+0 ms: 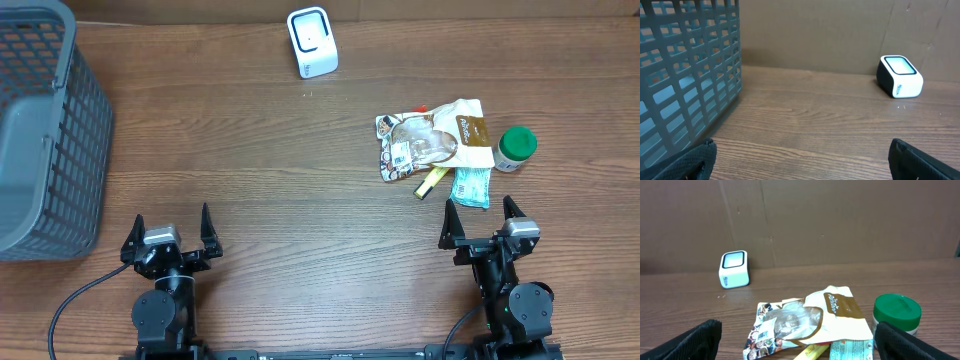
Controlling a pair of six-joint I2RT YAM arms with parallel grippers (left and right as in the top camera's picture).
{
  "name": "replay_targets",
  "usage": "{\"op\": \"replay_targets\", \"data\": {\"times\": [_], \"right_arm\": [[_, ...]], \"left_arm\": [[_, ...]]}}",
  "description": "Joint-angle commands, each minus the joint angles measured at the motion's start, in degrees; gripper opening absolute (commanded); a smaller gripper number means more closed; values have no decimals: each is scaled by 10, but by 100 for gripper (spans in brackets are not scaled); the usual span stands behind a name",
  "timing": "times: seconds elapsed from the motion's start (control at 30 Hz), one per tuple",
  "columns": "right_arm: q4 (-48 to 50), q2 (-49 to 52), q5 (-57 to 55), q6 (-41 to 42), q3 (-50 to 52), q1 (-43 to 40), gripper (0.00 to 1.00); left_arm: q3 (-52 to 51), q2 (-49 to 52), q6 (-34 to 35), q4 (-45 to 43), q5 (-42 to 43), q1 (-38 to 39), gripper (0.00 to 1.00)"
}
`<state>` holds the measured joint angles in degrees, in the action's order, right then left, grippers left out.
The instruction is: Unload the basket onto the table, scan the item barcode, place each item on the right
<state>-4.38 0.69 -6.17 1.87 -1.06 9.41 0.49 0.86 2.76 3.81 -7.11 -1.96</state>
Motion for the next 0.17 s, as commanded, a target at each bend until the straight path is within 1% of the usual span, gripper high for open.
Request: {"op": "replay_targets", "data": {"times": [0.0,0.13], "right_arm": [[2,-5,3,-2,6,-2,100],[2,-5,3,-2,6,-2,100]], "left_arm": [[-2,-6,-11,-2,-7,1,100],[-2,-6,-11,-2,-7,1,100]]}}
